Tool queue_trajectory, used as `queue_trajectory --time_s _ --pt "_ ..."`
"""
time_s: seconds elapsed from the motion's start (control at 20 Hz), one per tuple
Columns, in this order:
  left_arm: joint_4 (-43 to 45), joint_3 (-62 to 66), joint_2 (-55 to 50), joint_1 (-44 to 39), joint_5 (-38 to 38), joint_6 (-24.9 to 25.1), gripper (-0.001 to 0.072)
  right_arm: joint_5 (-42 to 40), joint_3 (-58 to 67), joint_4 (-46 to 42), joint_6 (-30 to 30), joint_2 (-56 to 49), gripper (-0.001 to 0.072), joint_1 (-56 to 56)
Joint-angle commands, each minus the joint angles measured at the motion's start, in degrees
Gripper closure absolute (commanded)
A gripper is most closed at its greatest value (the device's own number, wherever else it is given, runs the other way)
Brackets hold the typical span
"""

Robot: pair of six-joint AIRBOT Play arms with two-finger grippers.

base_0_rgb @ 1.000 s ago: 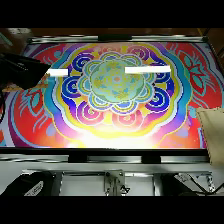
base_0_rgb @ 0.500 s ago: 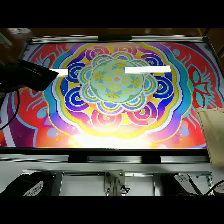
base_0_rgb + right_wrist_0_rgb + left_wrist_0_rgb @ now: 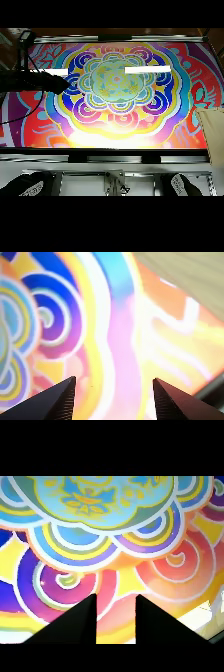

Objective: Fold the shirts.

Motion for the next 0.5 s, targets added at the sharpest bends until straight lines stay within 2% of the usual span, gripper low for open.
queue_trajectory --time_s 0.0,0.05,0.1,0.15,0.25,0.45 --pt "3.9 0.0 -5.3 -1.4 -3.5 -6.7 0.0498 -17.1 -2.2 -3.2 5.5 -2.8 0.0117 24.6" --pt "8.8 0.0 -6.4 -2.8 -4.5 -11.2 0.0498 -17.9 -1.7 -10.0 7.2 -4.3 0.0117 31.5" --pt "14.0 0.0 -7.2 -4.4 -5.9 -13.4 0.0497 -16.4 -1.2 -18.2 9.4 -6.2 0.0117 37.5" --pt "18.9 0.0 -8.1 -6.1 -7.8 -14.4 0.0453 -13.4 -0.3 -24.7 10.6 -8.2 0.0117 41.9" --pt "23.5 0.0 -9.5 -7.9 -11.6 -17.8 0.0035 -8.2 1.9 -28.6 9.6 -11.5 0.0117 45.1" --pt "23.5 0.0 -9.9 -7.8 -12.8 -18.2 0.004 -4.1 3.1 -25.8 8.3 -12.9 0.0117 45.4"
